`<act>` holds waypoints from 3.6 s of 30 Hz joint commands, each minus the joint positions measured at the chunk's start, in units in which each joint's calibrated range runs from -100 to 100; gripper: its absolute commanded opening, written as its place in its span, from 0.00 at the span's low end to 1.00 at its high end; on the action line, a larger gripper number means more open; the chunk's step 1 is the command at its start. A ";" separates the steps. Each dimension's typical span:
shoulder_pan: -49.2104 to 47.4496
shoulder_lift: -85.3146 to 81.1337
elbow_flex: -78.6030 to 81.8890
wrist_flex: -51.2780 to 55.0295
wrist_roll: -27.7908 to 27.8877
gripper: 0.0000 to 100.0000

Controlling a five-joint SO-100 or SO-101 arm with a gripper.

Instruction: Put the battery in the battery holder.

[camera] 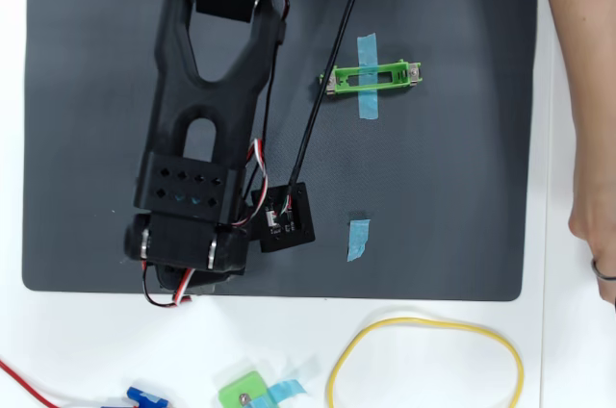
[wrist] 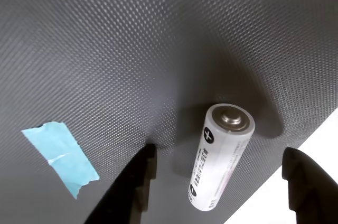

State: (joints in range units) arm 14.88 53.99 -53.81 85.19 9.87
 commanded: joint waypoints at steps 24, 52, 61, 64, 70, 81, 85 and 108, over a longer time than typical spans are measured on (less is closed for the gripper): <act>0.74 0.47 -2.14 -0.39 0.09 0.05; -6.01 -14.20 2.09 7.04 -0.07 0.00; -8.60 -28.10 11.78 10.53 -0.64 0.00; -7.77 -36.21 17.25 10.62 -1.53 0.00; -4.03 -46.95 31.78 9.74 -1.53 0.00; -3.00 -65.38 65.26 -7.39 -2.78 0.00; -3.20 -67.25 68.97 -9.66 -3.98 0.00; -26.35 -82.01 88.00 -11.85 -12.85 0.00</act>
State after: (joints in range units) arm -6.91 -24.87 33.39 73.30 -2.00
